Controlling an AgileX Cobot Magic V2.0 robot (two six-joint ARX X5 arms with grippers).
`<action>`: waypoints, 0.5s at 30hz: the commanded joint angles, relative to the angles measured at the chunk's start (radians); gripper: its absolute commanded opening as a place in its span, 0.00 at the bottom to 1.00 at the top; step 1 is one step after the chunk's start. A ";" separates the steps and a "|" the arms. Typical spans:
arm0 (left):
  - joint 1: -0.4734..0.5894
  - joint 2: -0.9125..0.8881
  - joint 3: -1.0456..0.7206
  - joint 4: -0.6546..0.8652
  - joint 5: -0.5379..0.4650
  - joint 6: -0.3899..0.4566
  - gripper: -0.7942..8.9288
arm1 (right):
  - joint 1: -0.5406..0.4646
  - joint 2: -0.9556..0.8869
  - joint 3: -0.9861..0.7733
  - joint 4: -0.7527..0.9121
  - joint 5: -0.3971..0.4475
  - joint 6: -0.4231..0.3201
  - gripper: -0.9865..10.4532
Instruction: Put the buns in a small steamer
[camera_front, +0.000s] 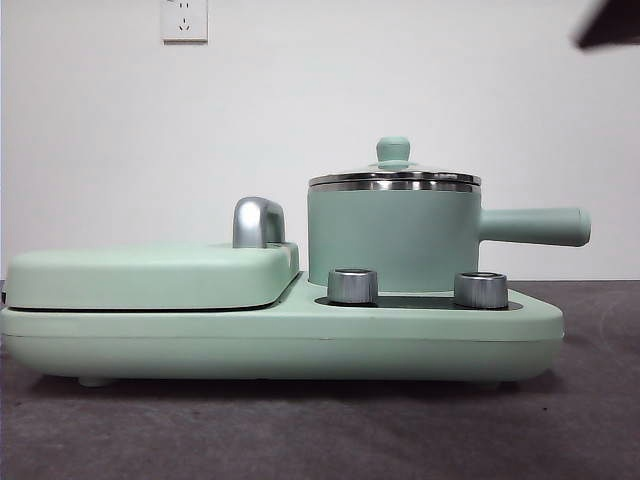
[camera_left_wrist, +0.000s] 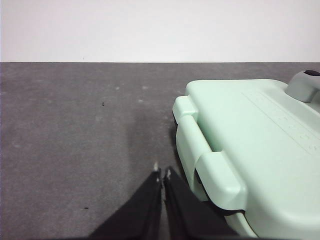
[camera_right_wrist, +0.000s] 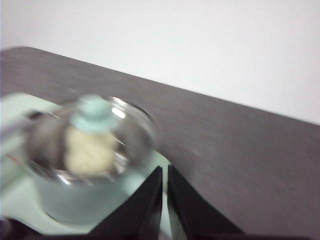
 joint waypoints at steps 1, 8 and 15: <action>-0.002 0.000 -0.020 0.010 -0.002 -0.007 0.09 | -0.069 -0.111 -0.101 0.007 0.002 -0.012 0.10; -0.002 0.000 -0.020 0.010 -0.002 -0.007 0.09 | -0.209 -0.401 -0.327 0.007 0.002 0.012 0.10; -0.002 0.000 -0.020 0.009 -0.002 -0.007 0.09 | -0.301 -0.572 -0.444 0.024 0.001 0.013 0.10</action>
